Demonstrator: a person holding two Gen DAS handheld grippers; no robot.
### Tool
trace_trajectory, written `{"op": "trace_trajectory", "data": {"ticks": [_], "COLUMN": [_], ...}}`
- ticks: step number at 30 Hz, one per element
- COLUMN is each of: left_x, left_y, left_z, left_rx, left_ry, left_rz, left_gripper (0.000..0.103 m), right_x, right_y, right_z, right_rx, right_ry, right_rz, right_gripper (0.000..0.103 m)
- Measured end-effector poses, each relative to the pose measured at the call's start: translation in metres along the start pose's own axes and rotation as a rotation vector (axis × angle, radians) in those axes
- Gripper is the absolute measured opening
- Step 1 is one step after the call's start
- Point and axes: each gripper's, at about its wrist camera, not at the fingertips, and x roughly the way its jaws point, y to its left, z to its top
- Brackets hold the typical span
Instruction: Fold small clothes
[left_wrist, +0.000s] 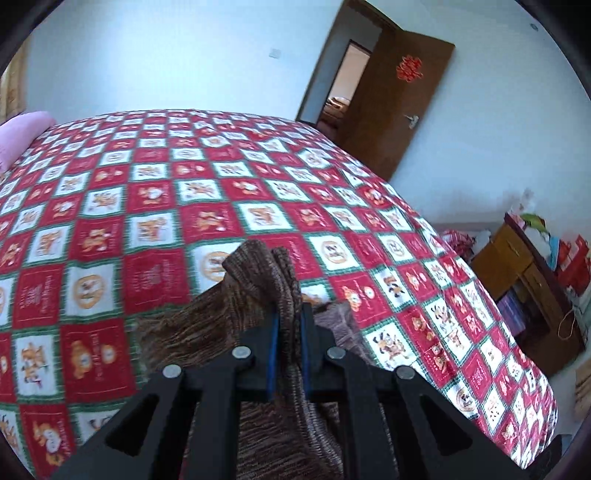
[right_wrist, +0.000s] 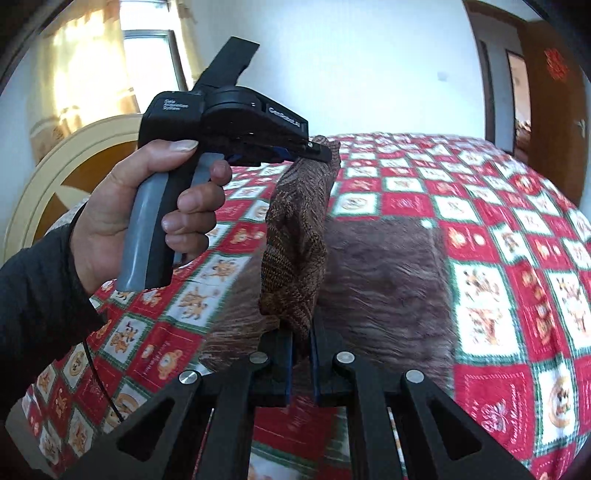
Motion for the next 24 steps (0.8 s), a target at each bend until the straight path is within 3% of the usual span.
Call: {"op": "trace_trajectory", "data": {"ticks": [13, 17, 21, 24], "left_x": [0.078, 0.101, 0.108, 0.082], "left_y": [-0.065, -0.082, -0.089, -0.091], "left_z": [-0.019, -0.031, -0.04, -0.043], "left_rx": [0.135, 0.199, 0.24, 0.249], "left_ry": [0.085, 0.104, 0.116, 0.066], "left_rz": [0.002, 0.036, 0.088, 0.065], "left_gripper": [0.01, 0.01, 0.02, 0.029], "right_x": [-0.001, 0.006, 0.007, 0.007], "right_y": [-0.066, -0.085, -0.096, -0.102], "right_z": [-0.032, -0.042, -0.047, -0.051], "right_rx": [0.178, 0.253, 0.29, 0.315], "right_ry": [0.079, 0.108, 0.117, 0.13], "right_rz": [-0.03, -0.023, -0.021, 0.009], "right_gripper": [0.006, 0.006, 0.006, 0.006]}}
